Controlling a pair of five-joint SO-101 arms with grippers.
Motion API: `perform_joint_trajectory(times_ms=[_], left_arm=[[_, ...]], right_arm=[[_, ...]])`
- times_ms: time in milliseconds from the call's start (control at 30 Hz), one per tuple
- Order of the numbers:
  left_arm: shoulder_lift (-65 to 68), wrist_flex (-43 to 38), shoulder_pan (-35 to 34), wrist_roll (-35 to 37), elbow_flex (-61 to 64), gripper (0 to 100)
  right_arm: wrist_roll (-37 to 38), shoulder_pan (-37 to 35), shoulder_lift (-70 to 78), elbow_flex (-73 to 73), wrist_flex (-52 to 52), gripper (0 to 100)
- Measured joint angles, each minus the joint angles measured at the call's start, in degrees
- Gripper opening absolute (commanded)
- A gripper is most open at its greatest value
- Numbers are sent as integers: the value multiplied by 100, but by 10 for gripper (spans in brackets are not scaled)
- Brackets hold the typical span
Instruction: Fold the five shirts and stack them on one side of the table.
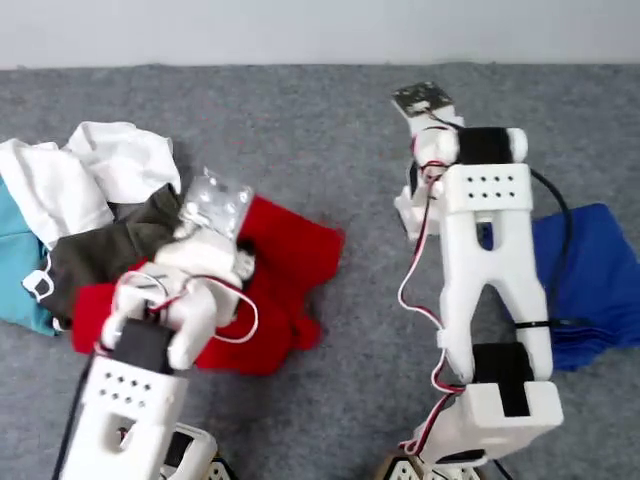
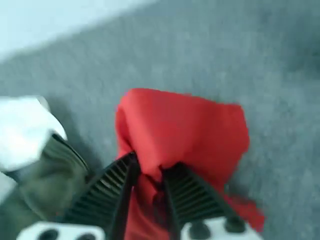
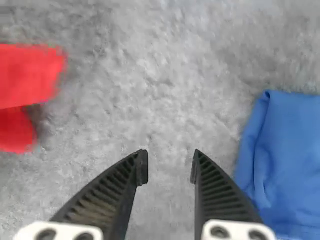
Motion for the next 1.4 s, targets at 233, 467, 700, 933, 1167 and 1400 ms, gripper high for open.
perform_joint_trajectory(times_ms=[233,467,700,933,1167,1400], left_arm=[[0,-905,0,-695,2092,14],[-18,-1029,0,-756,2734,14],[-62,-1046,0,-756,2813,14],[-70,-1046,0,-756,2840,14],[-70,-1046,0,-756,2840,14],[-70,-1046,0,-756,2840,14]], right_arm=[[0,-791,141,0,-343,158],[-360,-1389,1635,-220,-1064,206],[-440,-2022,2980,-1749,-712,332],[-466,-2338,4220,-2963,-826,332],[-466,-2453,5327,-3842,-949,257],[-457,-2541,5785,-4484,-949,10]])
